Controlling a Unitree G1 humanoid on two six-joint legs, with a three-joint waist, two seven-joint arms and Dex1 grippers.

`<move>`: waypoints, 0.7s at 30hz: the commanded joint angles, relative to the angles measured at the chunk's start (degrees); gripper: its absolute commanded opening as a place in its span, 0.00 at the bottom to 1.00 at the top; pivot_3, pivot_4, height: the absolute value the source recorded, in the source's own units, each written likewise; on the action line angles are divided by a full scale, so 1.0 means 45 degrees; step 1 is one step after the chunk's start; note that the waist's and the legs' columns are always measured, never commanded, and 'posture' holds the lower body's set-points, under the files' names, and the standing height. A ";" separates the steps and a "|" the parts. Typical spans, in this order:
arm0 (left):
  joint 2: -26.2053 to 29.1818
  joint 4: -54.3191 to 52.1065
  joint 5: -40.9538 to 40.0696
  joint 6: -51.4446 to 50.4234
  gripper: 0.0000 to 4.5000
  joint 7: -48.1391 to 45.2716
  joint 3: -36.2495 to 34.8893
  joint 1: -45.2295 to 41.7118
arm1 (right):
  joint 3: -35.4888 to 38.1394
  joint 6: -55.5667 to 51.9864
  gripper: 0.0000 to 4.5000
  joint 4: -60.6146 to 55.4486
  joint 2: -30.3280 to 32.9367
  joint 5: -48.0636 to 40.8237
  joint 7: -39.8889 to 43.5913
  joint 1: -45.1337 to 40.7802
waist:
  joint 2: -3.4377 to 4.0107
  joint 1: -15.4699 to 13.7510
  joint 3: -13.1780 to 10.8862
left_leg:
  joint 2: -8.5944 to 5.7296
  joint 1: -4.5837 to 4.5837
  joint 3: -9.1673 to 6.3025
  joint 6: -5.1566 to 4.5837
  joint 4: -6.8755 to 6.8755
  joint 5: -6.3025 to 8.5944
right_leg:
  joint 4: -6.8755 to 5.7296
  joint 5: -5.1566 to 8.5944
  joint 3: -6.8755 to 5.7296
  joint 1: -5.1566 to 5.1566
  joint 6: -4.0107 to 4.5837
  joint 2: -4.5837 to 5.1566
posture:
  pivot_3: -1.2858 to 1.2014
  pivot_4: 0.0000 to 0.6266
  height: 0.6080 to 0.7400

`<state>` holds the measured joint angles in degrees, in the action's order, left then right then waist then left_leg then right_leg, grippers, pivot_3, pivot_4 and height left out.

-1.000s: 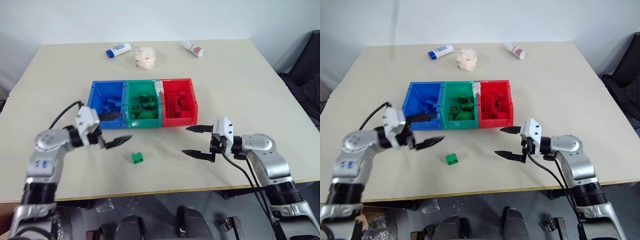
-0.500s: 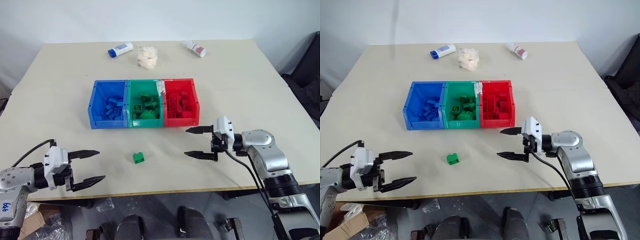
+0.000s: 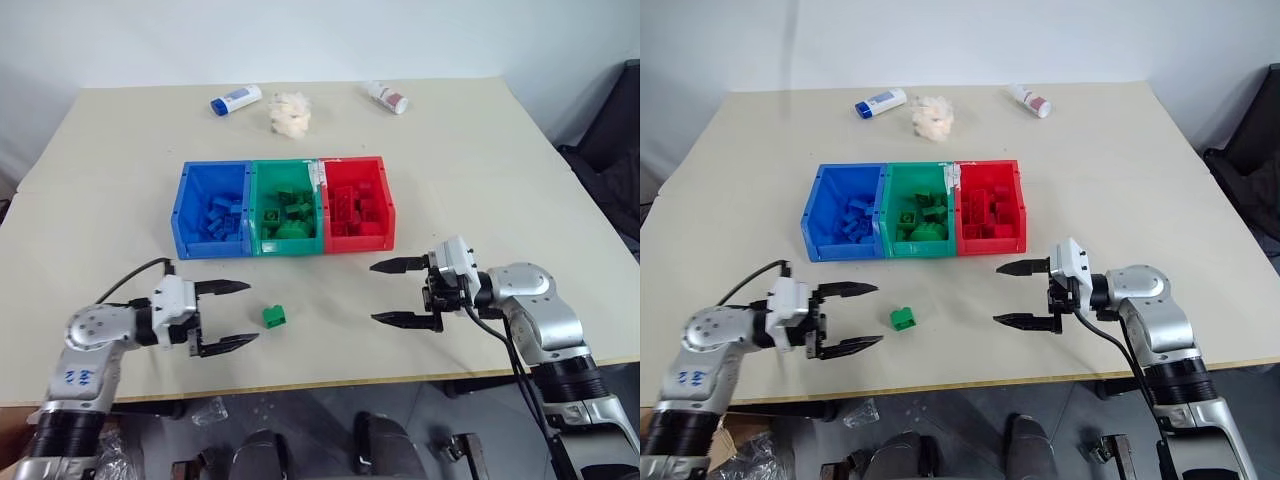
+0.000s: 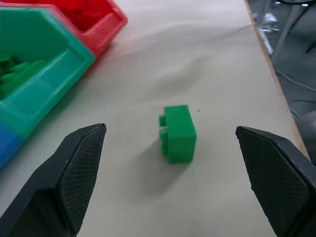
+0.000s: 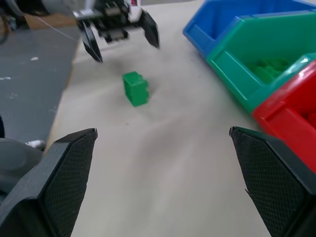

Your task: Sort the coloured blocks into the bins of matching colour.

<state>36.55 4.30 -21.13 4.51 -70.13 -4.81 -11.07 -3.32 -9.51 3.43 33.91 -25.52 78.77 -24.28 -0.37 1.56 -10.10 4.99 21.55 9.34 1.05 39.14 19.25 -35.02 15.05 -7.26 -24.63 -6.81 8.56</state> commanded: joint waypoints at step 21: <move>-0.1176 0.3761 0.1375 0.1156 0.21 -0.1088 0.2228 -0.3379 | 0.0874 0.0094 1.00 -0.1597 -0.0171 -0.0992 -0.1333 0.1181 | -0.0004 0.0001 0.0002 | -0.0001 -0.0004 -0.0003 -0.0002 0.0013 -0.0002 | -0.0009 -0.0003 0.0001 0.0006 -0.0006 0.0000 | 0.52 0.24 1.00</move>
<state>31.33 21.47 -13.59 9.45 -74.25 5.76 -25.42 -1.49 -9.11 -1.92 33.50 -28.41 73.68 -19.03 -0.39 1.56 -10.09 4.98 21.53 9.32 1.04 39.20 19.24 -35.06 15.04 -7.26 -24.60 -6.84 8.56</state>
